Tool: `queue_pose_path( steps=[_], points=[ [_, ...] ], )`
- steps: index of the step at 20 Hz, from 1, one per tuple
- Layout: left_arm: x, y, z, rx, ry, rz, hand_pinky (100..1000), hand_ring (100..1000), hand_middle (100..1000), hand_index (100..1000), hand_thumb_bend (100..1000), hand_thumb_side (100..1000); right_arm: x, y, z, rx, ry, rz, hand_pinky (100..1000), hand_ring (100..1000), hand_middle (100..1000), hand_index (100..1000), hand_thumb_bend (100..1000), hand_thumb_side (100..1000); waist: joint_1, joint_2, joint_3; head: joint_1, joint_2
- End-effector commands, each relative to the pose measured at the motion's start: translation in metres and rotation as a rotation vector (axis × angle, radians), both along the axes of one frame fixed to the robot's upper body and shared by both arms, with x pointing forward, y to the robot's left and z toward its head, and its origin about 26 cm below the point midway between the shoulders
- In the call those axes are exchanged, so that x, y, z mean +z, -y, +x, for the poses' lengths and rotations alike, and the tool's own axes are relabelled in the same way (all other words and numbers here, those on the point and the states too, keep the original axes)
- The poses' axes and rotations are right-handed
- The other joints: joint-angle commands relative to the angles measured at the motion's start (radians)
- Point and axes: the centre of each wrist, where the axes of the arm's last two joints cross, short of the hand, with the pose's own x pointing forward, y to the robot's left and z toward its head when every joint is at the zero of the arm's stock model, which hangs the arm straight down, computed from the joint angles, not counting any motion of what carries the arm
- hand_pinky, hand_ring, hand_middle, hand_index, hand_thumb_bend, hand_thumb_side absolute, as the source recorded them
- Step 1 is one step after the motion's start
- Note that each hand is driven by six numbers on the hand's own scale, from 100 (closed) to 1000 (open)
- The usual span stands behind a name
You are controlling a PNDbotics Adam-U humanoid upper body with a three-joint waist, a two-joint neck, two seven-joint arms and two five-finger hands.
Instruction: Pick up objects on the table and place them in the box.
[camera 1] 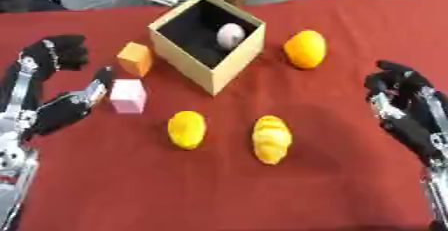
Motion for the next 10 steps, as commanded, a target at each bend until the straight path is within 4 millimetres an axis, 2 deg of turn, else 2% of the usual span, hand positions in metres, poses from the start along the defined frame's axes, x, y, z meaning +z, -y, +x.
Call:
queue_pose_path(
  steps=[1, 10],
  points=[
    [0.013, -0.006, 0.0, -0.003, 0.025, 0.074, 683, 644, 614, 773, 496, 368, 0.006, 0.001, 0.0, 0.002, 0.024, -0.008, 646, 745, 669, 849, 100, 429, 0.001, -0.031, -0.001, -0.002, -0.005],
    [0.039, -0.028, 0.014, 0.006, -0.055, 0.441, 711, 676, 660, 807, 528, 326, 0.005, 0.002, 0.0, 0.003, 0.018, -0.014, 646, 745, 669, 850, 100, 431, 0.009, -0.035, -0.008, -0.005, -0.004]
  ],
)
